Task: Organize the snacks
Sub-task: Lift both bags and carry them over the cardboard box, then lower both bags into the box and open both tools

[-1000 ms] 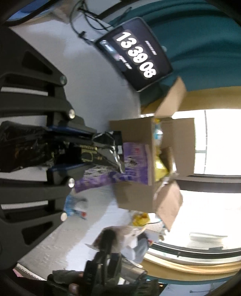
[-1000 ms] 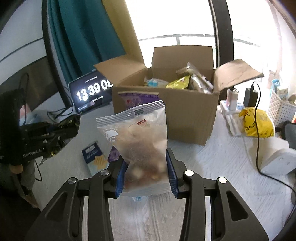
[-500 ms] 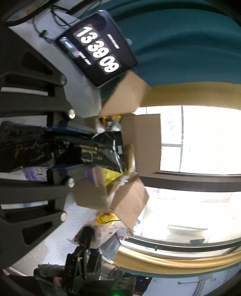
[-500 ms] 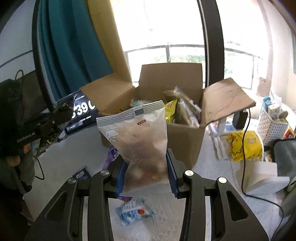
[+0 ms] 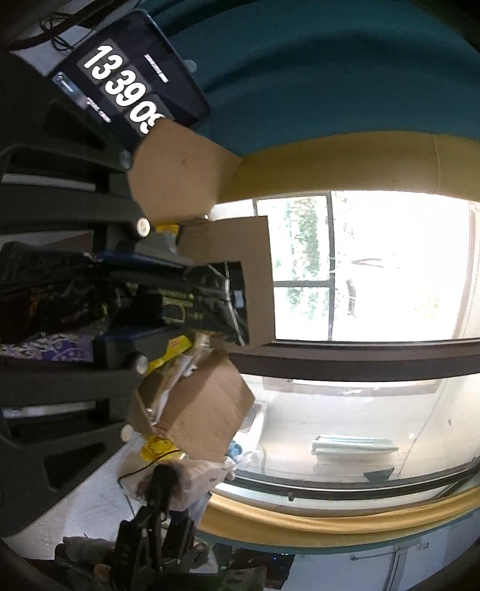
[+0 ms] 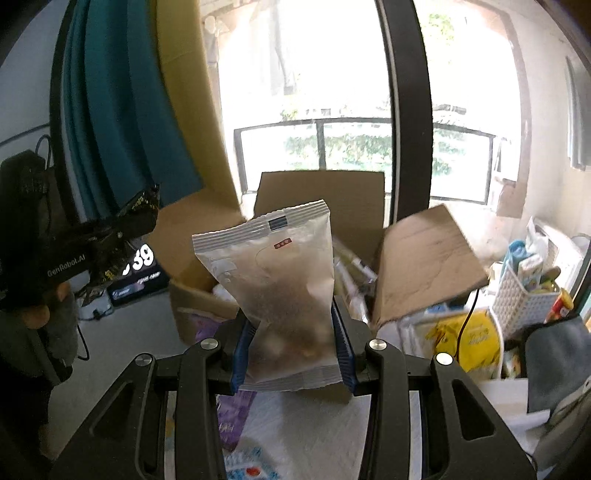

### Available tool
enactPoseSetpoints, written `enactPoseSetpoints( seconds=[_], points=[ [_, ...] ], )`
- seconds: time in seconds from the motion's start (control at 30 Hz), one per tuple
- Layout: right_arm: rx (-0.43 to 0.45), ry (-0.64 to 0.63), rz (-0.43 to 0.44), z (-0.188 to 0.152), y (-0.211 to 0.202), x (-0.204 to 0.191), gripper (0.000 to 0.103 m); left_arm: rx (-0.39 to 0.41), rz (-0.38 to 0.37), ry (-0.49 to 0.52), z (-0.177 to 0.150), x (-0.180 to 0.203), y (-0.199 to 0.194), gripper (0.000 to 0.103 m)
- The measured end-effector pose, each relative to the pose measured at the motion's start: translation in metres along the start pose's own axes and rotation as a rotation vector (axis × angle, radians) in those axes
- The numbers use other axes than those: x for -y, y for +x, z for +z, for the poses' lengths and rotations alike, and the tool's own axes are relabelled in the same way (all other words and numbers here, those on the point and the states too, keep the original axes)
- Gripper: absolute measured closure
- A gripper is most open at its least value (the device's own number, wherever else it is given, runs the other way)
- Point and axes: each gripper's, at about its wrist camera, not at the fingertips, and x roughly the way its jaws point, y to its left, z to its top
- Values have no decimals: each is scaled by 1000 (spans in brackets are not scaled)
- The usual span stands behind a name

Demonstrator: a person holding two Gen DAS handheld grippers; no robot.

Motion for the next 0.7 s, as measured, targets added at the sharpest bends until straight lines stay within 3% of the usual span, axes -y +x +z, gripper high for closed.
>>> enactPoseSetpoints(
  seconds=[0.3, 0.53, 0.57, 0.63, 0.7],
  points=[
    [50, 11, -28, 19, 10, 17, 61, 21, -33, -55, 20, -10, 46, 75],
    [62, 21, -68, 29, 17, 31, 61, -38, -106, -110, 25, -17, 93, 71],
    [65, 23, -78, 31, 19, 34, 61, -50, -113, -115, 25, -18, 98, 69],
    [69, 30, -90, 34, 22, 37, 61, -62, -125, -124, 24, -21, 104, 33],
    [71, 37, -98, 36, 26, 40, 61, -46, -115, -149, 21, -24, 101, 22]
  ],
)
